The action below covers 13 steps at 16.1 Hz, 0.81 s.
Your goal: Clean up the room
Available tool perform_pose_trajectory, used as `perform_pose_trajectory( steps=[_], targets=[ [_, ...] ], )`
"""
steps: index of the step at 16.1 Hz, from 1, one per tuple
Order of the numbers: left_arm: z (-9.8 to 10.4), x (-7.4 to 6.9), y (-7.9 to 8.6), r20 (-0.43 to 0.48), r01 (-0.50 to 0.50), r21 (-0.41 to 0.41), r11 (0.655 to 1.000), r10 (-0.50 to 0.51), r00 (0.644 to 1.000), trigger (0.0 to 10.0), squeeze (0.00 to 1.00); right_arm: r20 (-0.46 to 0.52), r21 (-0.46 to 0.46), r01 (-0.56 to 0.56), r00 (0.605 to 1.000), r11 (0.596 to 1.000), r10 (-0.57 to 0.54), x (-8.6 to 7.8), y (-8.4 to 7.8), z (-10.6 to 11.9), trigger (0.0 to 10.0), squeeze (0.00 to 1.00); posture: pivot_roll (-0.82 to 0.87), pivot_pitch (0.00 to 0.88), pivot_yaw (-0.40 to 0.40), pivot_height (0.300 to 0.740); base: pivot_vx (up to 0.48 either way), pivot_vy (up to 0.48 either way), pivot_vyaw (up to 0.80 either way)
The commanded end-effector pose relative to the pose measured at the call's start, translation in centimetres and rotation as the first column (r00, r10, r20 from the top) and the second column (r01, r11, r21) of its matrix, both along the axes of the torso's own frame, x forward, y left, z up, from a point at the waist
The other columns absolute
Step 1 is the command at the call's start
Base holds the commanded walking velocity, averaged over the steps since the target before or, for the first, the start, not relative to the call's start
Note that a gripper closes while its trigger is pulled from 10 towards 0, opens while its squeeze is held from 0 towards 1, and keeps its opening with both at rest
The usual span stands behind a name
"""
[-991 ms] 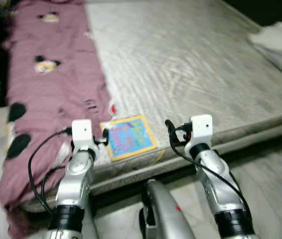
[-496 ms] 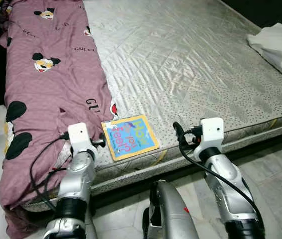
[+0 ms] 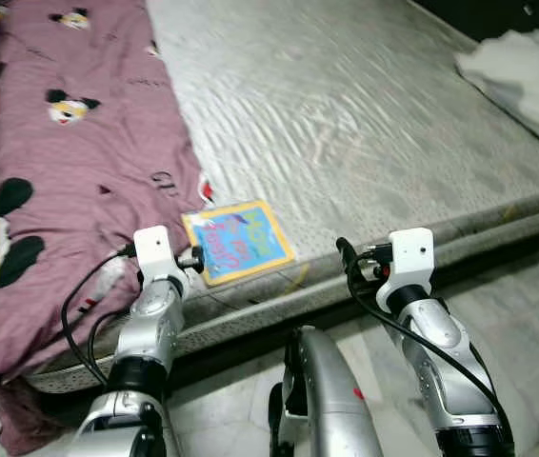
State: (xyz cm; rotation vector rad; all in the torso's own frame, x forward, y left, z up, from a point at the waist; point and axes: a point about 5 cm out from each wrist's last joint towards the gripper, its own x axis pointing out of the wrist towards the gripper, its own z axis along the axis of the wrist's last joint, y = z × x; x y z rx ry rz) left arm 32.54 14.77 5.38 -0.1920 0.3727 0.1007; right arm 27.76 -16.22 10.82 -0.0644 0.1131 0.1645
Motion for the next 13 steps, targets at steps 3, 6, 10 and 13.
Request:
perform_pose_trajectory(
  steps=[3, 6, 10, 13],
  targets=[
    [0.26, 0.51, -0.79, 0.015, 0.061, 0.054, 0.997, -0.062, 0.998, 10.0, 0.00, 0.013, -0.013, 0.022, 1.000, 1.000, -0.022, -0.05, -0.76, 0.50, 10.0, 0.00, -0.11, 0.144, -0.091, 0.501, 0.000, 0.000, 0.00],
    [0.02, 0.60, -0.69, 0.000, 0.056, 0.056, 0.997, -0.056, 0.998, 10.0, 0.00, 0.014, -0.016, 0.024, 1.000, 1.000, -0.024, -0.05, -0.84, 0.51, 10.0, 0.00, -0.11, 0.143, -0.089, 0.501, 0.000, 0.000, 0.00],
    [-0.63, 0.63, -0.69, -0.028, 0.025, 0.042, 0.999, -0.024, 0.999, 10.0, 0.00, 0.007, -0.019, 0.030, 1.000, 0.999, -0.029, -0.27, -1.12, 0.46, 10.0, 0.00, -0.12, 0.147, -0.084, 0.496, 0.000, 0.000, 0.00],
    [-0.28, 1.03, -0.38, -0.011, 0.037, 0.069, 0.997, -0.036, 0.999, 10.0, 0.00, 0.015, -0.027, 0.035, 0.999, 0.999, -0.035, -0.29, -1.16, 0.56, 10.0, 0.00, -0.12, 0.148, -0.083, 0.481, 0.000, 0.000, 0.00]
  ],
)
